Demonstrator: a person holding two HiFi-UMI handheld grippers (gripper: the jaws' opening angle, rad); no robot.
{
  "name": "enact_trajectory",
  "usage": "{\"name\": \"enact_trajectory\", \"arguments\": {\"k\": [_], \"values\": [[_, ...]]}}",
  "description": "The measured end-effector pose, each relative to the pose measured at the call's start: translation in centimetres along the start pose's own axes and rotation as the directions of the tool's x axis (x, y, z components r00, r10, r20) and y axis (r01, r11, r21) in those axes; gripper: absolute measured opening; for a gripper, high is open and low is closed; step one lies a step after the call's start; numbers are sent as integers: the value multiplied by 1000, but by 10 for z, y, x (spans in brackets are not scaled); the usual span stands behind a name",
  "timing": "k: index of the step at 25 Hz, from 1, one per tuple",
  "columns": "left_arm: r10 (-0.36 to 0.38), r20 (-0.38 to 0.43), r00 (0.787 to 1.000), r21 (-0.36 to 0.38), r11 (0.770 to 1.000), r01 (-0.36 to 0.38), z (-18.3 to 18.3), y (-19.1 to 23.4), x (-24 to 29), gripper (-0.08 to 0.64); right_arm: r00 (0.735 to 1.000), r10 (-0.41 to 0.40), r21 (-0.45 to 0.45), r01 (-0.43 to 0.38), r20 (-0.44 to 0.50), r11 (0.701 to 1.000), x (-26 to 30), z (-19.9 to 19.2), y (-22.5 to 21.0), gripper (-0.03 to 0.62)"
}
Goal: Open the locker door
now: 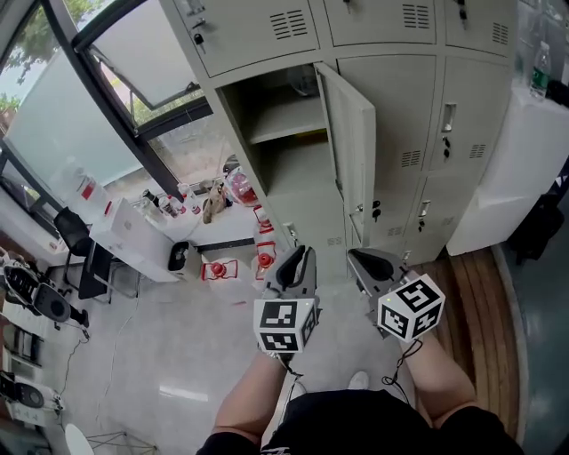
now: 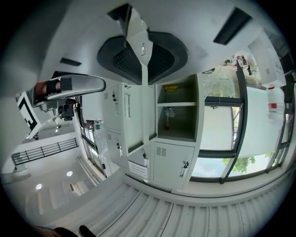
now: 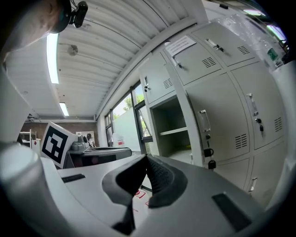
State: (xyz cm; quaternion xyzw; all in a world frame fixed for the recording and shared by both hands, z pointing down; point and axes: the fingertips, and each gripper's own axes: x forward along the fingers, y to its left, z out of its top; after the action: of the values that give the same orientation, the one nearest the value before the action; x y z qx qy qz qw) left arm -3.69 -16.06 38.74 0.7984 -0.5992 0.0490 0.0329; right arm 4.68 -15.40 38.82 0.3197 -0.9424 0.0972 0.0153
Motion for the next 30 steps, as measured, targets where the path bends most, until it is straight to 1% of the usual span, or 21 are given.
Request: {"name": "enact_trajectory", "arguments": {"k": [5,11,16,20,23,30], "values": [[15,0,1000,-29,999,-15,-4,31,-20,25,1000,24,-7,-24,-13,1000,27,-1,25,54],[-11,-23,1000,-51,999,9,-17,68,-40,20,999,13,-19,-14,-30,1000,59,-5,53,54],[-73,-43,996,-46,996,71,-30,89,-53,20,999,-40,-4,40,-37,999,77,-15,70,54],[-128,-33,991,-75,989,126,-38,104,-59,21,994,-93,5,93,-50,996,84,-26,80,54],[-175,-23,984,-96,980,172,-42,108,-62,20,989,-137,16,138,-58,990,85,-33,82,54],[-252,-9,968,-104,963,250,-45,112,-69,20,975,-214,31,216,-61,976,82,-41,89,54]]}}
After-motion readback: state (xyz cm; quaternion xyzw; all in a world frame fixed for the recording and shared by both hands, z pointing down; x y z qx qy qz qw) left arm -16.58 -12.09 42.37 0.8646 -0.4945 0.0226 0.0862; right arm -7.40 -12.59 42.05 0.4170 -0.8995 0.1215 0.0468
